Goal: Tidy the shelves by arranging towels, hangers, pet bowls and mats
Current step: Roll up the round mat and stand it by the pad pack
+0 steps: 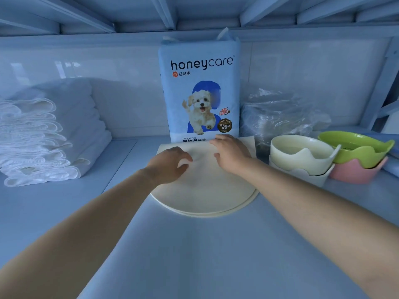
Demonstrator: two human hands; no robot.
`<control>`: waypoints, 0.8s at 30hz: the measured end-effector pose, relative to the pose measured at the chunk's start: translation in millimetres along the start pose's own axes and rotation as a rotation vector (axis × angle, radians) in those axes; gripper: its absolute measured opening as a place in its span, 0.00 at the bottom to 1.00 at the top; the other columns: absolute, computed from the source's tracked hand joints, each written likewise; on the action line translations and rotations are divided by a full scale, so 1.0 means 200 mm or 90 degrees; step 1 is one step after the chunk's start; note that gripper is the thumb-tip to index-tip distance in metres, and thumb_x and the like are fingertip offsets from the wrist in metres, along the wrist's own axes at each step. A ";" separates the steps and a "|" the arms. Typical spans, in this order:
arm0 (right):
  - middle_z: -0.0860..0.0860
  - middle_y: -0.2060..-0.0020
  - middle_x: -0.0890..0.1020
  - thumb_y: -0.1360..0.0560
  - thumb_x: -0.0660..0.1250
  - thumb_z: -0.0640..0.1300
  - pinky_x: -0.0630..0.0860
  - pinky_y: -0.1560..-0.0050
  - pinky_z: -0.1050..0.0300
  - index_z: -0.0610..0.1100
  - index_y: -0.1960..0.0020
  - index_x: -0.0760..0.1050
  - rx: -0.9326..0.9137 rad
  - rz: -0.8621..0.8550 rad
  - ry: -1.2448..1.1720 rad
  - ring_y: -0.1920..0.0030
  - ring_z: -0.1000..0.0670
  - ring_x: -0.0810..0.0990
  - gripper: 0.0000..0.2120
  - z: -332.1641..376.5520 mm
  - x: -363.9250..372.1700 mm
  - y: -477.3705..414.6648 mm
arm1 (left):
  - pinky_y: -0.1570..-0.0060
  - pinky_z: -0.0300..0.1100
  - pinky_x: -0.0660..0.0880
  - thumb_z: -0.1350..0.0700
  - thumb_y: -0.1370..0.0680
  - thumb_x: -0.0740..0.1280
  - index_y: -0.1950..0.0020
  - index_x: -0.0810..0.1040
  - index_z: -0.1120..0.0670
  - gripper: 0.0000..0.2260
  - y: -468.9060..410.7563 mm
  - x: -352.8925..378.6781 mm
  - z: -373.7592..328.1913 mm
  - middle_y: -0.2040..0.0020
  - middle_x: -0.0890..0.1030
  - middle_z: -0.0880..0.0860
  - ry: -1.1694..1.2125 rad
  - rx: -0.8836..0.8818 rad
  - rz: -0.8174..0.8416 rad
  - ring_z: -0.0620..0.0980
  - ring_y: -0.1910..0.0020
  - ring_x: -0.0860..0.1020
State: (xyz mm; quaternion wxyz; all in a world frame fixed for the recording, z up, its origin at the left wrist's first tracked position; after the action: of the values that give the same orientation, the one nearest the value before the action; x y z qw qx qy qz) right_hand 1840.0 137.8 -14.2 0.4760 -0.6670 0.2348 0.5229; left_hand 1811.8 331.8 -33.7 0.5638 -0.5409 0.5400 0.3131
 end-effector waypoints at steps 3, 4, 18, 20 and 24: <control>0.47 0.44 0.75 0.25 0.63 0.41 0.70 0.46 0.53 0.42 0.42 0.71 0.019 0.007 0.047 0.41 0.46 0.72 0.12 0.01 0.00 -0.05 | 0.42 0.48 0.72 0.54 0.21 0.59 0.36 0.72 0.44 0.14 -0.10 -0.01 0.03 0.36 0.71 0.47 -0.008 0.005 -0.020 0.51 0.37 0.70; 0.47 0.44 0.75 0.25 0.64 0.42 0.69 0.49 0.54 0.42 0.43 0.70 0.028 0.015 0.058 0.42 0.46 0.73 0.12 0.01 0.00 -0.06 | 0.41 0.48 0.71 0.55 0.21 0.59 0.35 0.71 0.45 0.15 -0.13 -0.01 0.04 0.34 0.70 0.47 -0.007 0.008 -0.027 0.51 0.36 0.69; 0.45 0.44 0.72 0.29 0.66 0.37 0.62 0.54 0.56 0.41 0.46 0.72 0.073 0.021 0.103 0.43 0.45 0.70 0.12 0.01 0.03 -0.09 | 0.41 0.48 0.66 0.52 0.20 0.60 0.31 0.67 0.51 0.18 -0.27 0.00 0.10 0.37 0.73 0.52 -0.089 0.053 -0.008 0.54 0.36 0.67; 0.46 0.45 0.73 0.29 0.66 0.35 0.63 0.54 0.56 0.41 0.45 0.72 0.077 -0.003 0.087 0.43 0.45 0.71 0.13 0.02 0.02 -0.10 | 0.45 0.47 0.68 0.53 0.20 0.59 0.35 0.70 0.52 0.14 -0.24 -0.03 0.08 0.42 0.75 0.52 -0.137 0.069 -0.041 0.53 0.41 0.70; 0.49 0.46 0.77 0.29 0.66 0.34 0.68 0.51 0.56 0.44 0.44 0.72 0.066 -0.035 0.050 0.45 0.47 0.73 0.15 0.03 0.00 -0.11 | 0.52 0.46 0.71 0.53 0.20 0.58 0.37 0.70 0.51 0.12 -0.19 -0.09 0.07 0.45 0.75 0.50 -0.170 0.067 -0.075 0.52 0.43 0.70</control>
State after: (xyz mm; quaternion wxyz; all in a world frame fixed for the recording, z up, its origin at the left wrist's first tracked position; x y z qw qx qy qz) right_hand 1855.7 152.9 -6.2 0.5146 -0.6676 0.2613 0.4704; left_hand 1846.3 340.9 -8.9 0.6754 -0.4951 0.4430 0.3201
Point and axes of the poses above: each hand's wrist, its own y-axis away from the middle knuckle, its own x-axis out of the palm, z = x × y, the point moved 1 cm from there along -y, towards the middle knuckle
